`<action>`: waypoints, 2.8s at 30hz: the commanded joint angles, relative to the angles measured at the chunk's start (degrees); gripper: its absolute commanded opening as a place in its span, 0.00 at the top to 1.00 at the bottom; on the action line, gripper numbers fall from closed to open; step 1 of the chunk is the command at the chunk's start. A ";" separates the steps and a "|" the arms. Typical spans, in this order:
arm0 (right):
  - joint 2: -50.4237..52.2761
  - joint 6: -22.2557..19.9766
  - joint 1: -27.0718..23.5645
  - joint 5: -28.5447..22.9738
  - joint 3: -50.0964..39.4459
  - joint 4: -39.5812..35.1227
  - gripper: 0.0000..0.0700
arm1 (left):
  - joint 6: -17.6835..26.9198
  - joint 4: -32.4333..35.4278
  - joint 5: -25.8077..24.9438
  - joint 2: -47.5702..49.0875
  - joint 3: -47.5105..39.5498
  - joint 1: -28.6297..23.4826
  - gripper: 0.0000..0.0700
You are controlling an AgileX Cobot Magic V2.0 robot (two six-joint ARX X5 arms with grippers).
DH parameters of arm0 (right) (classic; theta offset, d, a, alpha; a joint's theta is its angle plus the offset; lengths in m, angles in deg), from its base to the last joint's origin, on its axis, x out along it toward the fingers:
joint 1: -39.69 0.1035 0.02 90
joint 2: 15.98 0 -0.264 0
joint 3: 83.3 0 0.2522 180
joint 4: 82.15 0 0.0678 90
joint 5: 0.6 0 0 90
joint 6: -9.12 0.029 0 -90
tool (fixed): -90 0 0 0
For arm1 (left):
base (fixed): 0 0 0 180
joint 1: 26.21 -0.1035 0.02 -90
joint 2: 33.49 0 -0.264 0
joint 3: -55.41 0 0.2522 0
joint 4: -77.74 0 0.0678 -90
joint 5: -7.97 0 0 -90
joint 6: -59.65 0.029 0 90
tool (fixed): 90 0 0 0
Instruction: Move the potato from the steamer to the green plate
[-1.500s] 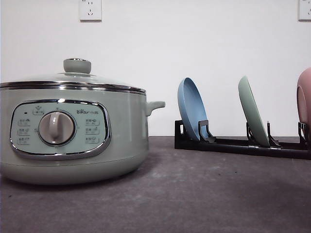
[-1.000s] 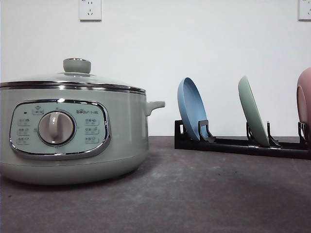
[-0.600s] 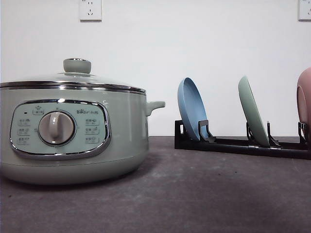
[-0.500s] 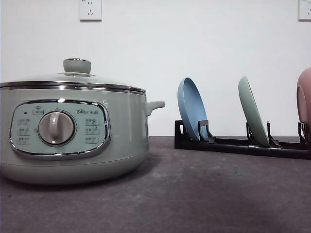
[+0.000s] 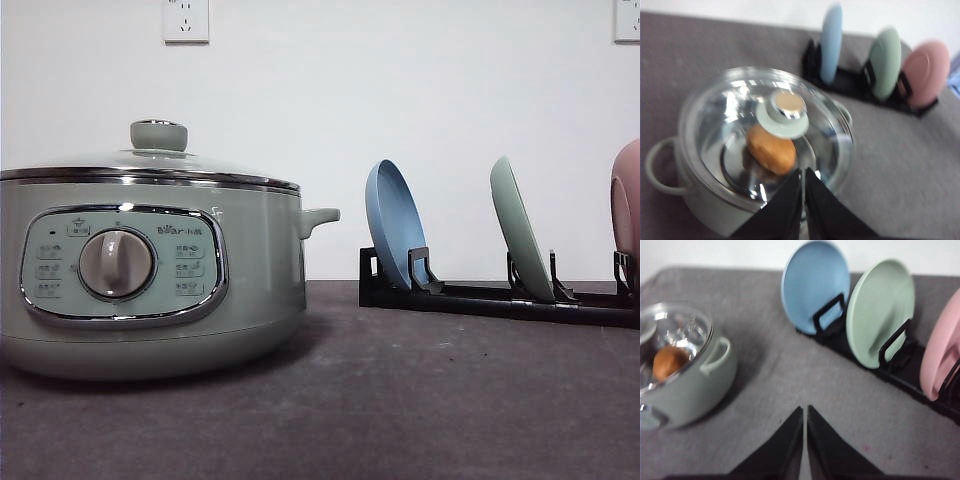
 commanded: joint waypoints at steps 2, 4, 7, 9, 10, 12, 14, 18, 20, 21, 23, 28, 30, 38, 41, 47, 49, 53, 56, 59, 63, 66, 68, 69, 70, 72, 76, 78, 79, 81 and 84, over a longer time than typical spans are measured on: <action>-1.70 -4.21 0.97 0.31 3.13 2.85 1.00 | 4.22 -2.39 -0.35 -1.49 2.94 1.60 1.00; -2.58 -4.85 1.82 0.24 4.37 4.56 1.00 | 4.95 -3.74 -0.35 -2.03 3.68 2.60 1.00; -2.89 -5.11 2.81 0.20 4.93 5.07 1.00 | 4.95 -3.81 -0.35 -2.09 3.72 3.36 1.00; -2.87 -5.10 3.13 0.18 4.93 5.09 1.00 | 4.91 -3.71 -0.35 -2.07 3.74 3.41 1.00; -2.87 -5.08 3.19 0.17 4.93 5.08 1.00 | 4.89 -3.66 -0.35 -2.07 3.74 3.40 0.99; -2.87 -5.02 3.19 0.15 4.93 5.08 1.00 | 4.85 -3.57 -0.33 -2.07 3.74 3.40 0.91; -2.87 -4.83 3.19 0.15 4.93 5.09 0.96 | 4.63 -3.45 -0.33 -2.09 3.74 3.40 0.73; -2.87 -3.43 3.19 -0.01 4.92 5.07 0.40 | 4.62 -3.43 -0.33 -2.09 3.74 3.40 0.24; -2.87 -2.82 3.19 -0.04 4.93 5.05 0.28 | 4.62 -3.43 -0.33 -2.09 3.74 3.40 0.15; -2.87 -2.62 3.19 -0.04 4.93 5.06 0.28 | 4.62 -3.43 -0.33 -2.09 3.74 3.40 0.15; -2.87 -2.49 3.19 -0.04 4.91 5.07 0.28 | 4.62 -3.43 -0.33 -2.09 3.74 3.40 0.15; -2.87 -2.30 3.19 -0.02 4.93 5.07 0.28 | 4.63 -3.43 -0.33 -2.09 3.74 3.40 0.15; -2.87 -2.07 3.19 -0.02 4.91 5.07 0.28 | 4.62 -3.43 -0.33 -2.09 3.74 3.40 0.15; -3.30 1.23 3.16 -0.04 4.91 3.72 0.28 | 4.64 -3.45 -0.33 -2.09 3.74 3.40 0.15; -4.57 4.49 3.19 -0.02 4.95 0.91 0.28 | 4.64 -3.43 -0.33 -2.07 3.74 3.40 0.15; -11.56 9.40 3.16 -0.09 8.09 -3.50 0.28 | 4.64 -3.43 -0.33 -2.07 3.74 3.40 0.15; -15.30 9.84 3.16 -0.09 10.54 -4.26 0.29 | 4.64 -3.44 -0.33 -2.07 3.74 3.40 0.15; -24.13 10.01 3.16 -0.09 16.72 -4.85 0.29 | 4.64 -3.45 -0.33 -2.07 3.72 3.40 0.15; -31.25 10.01 3.19 -0.13 21.87 -5.09 0.29 | 4.64 -3.45 -0.33 -2.07 3.74 3.40 0.15; -37.95 10.03 3.19 -0.24 26.75 -5.29 0.30 | 4.64 -3.45 -0.33 -2.07 3.72 3.40 0.15; -45.78 10.11 3.19 -0.31 32.17 -5.36 0.30 | 4.64 -3.45 -0.33 -2.07 3.73 3.40 0.15; -50.47 10.42 3.19 -0.99 34.92 -6.05 0.30 | 4.64 -3.45 -0.33 -2.07 3.73 3.40 0.15; -53.17 10.69 3.19 -1.81 35.98 -7.45 0.30 | 4.64 -3.45 -0.33 -2.07 3.74 3.40 0.15; -54.14 10.83 3.19 -2.00 36.07 -8.32 0.30 | 4.64 -3.46 -0.33 -2.07 3.72 3.40 0.16; -55.13 11.01 3.19 -2.27 36.12 -9.21 0.30 | 4.64 -3.47 -0.33 -2.07 3.72 3.40 0.16; -57.01 11.26 3.19 -3.07 36.12 -10.83 0.30 | 4.64 -3.47 -0.33 -2.07 3.72 3.40 0.15; -60.36 11.26 3.19 -3.48 36.12 -13.24 0.30 | 4.62 -3.49 -0.33 -2.07 3.72 3.40 0.15; -61.93 11.28 3.19 -3.49 36.12 -14.40 0.30 | 4.63 -3.49 -0.33 -2.07 3.72 3.40 0.15; -62.59 11.32 3.20 -3.58 36.12 -14.85 0.30 | 4.62 -3.49 -0.33 -2.07 3.72 3.40 0.15; -63.74 11.46 3.26 -4.36 36.12 -15.47 0.30 | 4.58 -3.51 -0.33 -2.07 3.72 3.40 0.15; -65.07 11.46 3.27 -6.41 36.12 -16.48 0.30 | 4.44 -3.53 -0.33 -2.07 3.72 3.40 0.15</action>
